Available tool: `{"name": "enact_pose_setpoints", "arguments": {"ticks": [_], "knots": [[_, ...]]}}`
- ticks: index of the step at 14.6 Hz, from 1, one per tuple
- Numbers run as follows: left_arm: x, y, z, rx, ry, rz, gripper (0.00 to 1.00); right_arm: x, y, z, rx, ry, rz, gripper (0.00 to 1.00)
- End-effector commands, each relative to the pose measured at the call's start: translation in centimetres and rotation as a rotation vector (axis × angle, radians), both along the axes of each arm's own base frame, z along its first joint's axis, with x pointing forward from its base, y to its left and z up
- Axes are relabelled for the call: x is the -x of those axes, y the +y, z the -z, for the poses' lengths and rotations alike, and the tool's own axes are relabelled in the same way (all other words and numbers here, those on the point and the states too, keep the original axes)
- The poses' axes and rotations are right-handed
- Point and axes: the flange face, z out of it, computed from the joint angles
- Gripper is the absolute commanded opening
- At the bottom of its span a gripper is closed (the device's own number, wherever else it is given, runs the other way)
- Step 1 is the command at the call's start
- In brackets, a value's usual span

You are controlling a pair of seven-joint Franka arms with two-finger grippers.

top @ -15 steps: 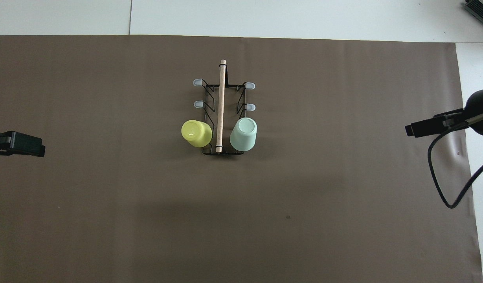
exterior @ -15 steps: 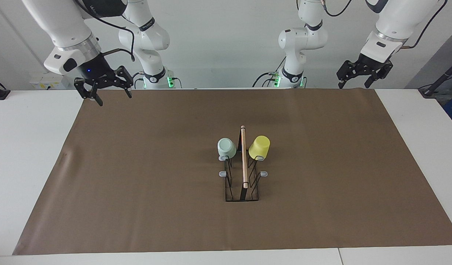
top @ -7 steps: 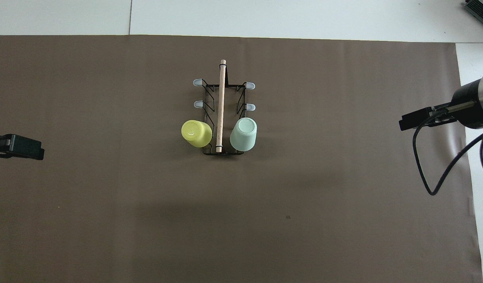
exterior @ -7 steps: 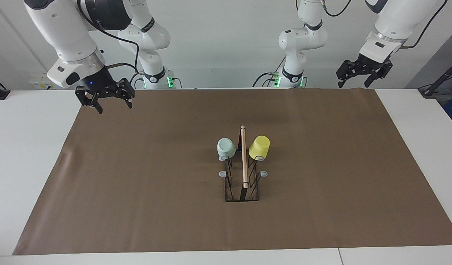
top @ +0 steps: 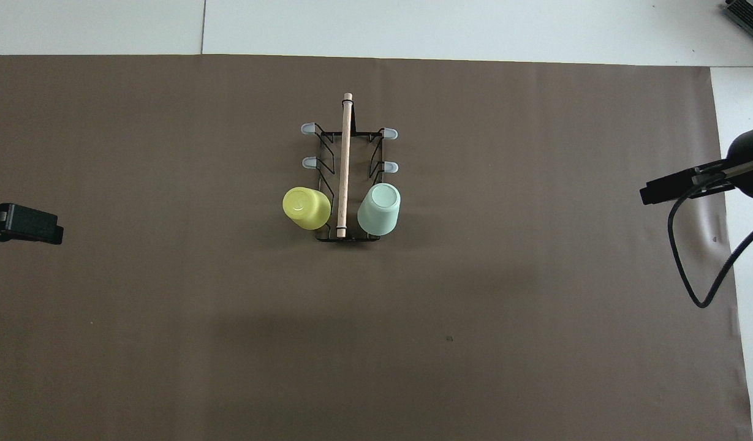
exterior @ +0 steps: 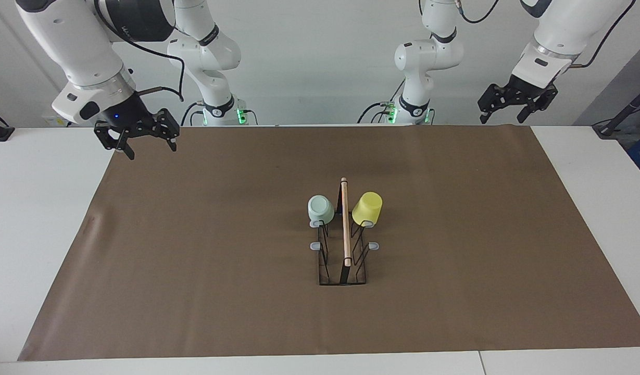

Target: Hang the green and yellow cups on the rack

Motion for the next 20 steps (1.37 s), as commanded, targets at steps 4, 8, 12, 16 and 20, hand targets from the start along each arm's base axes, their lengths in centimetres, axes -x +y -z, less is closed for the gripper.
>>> {"name": "enact_pose_setpoints", "arguments": {"ticks": [4,8,12,16,20], "knots": [[-0.7,0.2,0.2,0.015,0.019,0.008,1.00,-0.7,-0.4,-2.7,0.075,-0.056,0.054,1.00],[-0.8,0.2,0.0,0.015,0.005,0.010,1.00,-1.0,0.4,-2.5,0.072,-0.054,0.088,1.00],[-1.2,0.2,-0.2,0.025,-0.025,-0.001,1.00,-0.9,0.4,-2.5,0.075,-0.054,0.096,1.00],[-1.7,0.1,-0.4,0.028,-0.056,0.008,1.00,-0.9,0.4,-2.5,0.075,-0.053,0.096,1.00],[-1.3,0.1,-0.3,0.027,-0.031,0.009,1.00,-0.9,0.4,-2.5,0.075,-0.053,0.096,1.00]]}}
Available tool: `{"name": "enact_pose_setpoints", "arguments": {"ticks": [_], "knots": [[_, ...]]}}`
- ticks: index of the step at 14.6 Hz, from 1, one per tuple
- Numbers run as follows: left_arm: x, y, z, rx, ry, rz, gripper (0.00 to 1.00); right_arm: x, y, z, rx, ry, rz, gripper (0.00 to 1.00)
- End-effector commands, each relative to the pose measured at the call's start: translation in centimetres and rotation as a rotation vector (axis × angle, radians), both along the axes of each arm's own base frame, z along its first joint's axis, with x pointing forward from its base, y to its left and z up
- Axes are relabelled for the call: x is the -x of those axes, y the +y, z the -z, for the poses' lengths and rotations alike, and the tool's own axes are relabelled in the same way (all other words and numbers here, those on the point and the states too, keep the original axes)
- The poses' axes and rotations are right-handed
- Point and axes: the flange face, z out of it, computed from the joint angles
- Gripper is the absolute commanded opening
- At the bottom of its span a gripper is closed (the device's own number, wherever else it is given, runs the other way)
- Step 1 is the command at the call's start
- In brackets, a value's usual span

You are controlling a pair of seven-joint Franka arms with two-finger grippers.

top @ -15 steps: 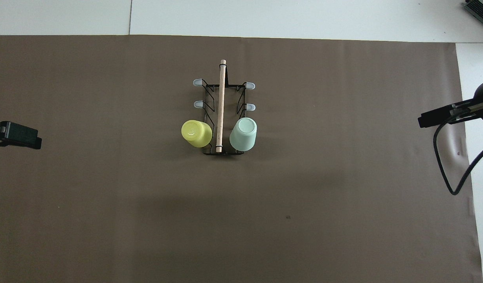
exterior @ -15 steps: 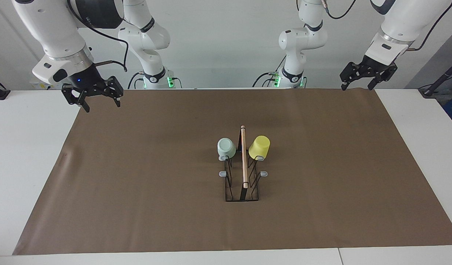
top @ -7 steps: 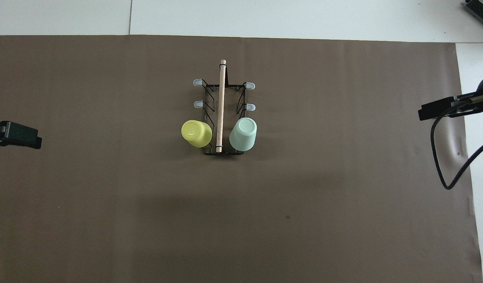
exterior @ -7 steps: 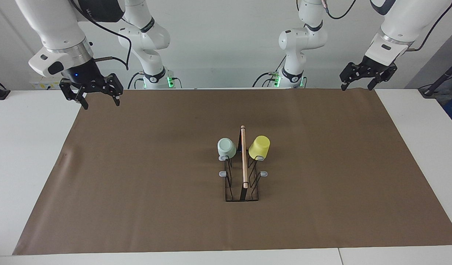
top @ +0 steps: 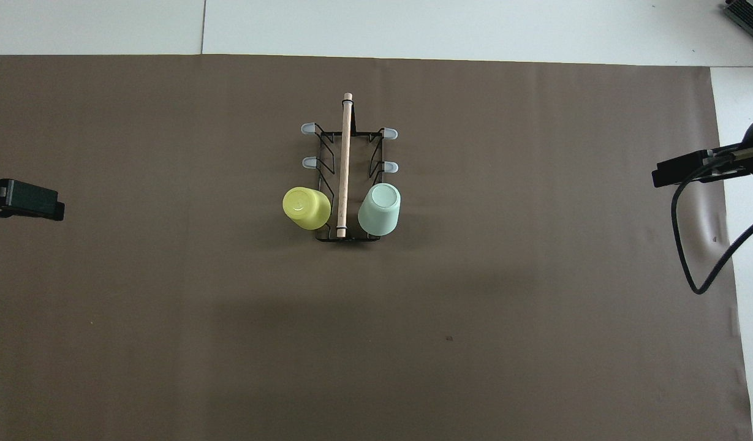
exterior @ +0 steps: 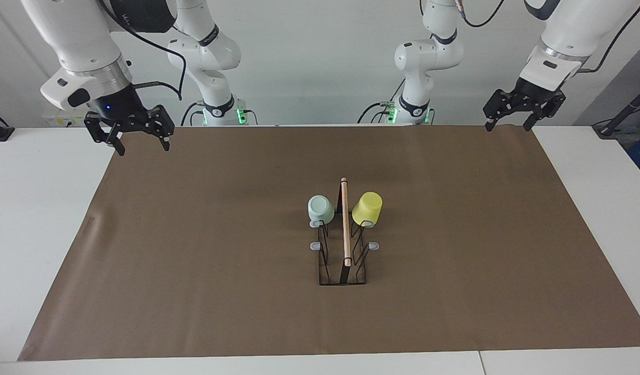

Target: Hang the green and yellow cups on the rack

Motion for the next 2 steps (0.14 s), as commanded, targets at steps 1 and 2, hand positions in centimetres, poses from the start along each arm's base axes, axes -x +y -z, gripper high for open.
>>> {"name": "enact_pose_setpoints", "arguments": {"ticks": [1,2], "knots": [[0.42,0.25,-0.17,0.013,0.015,0.005,1.00,-0.40,-0.16,-0.16,0.024,0.000,0.020,1.00],[0.42,0.25,-0.17,0.013,0.016,0.005,1.00,-0.40,-0.16,-0.16,0.024,0.000,0.020,1.00]]}}
